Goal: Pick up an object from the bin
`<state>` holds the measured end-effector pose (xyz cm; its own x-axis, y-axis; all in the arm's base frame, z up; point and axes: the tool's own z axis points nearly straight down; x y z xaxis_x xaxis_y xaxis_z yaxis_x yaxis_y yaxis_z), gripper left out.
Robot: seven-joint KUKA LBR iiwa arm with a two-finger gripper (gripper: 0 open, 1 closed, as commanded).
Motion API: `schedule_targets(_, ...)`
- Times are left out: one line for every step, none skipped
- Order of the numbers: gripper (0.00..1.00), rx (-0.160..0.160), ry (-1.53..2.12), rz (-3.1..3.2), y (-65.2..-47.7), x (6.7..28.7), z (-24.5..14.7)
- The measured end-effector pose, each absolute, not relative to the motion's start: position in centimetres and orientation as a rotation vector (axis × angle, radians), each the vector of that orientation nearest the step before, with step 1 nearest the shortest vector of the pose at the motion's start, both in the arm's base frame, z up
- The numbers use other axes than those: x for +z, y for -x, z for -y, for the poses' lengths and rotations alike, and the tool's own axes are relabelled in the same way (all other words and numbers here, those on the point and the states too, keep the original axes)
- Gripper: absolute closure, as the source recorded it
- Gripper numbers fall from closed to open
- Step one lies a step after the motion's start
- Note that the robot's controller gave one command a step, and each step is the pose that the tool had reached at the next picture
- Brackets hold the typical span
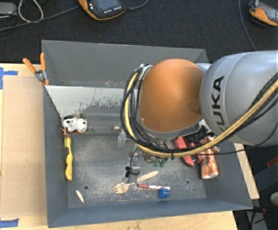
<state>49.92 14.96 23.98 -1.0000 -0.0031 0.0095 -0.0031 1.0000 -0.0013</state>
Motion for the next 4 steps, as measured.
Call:
schedule_targets(0.0, 0.0, 0.004, 3.14, -50.1, 24.4, -14.8)
schedule_targets(0.0, -0.001, -0.135, 3.135, -48.5, 22.0, -9.0)
schedule_targets(0.0, 0.0, -0.167, 3.135, -48.0, 20.9, -7.0)
schedule_targets(0.0, -0.002, -0.373, 3.12, -48.1, 14.0, -5.4)
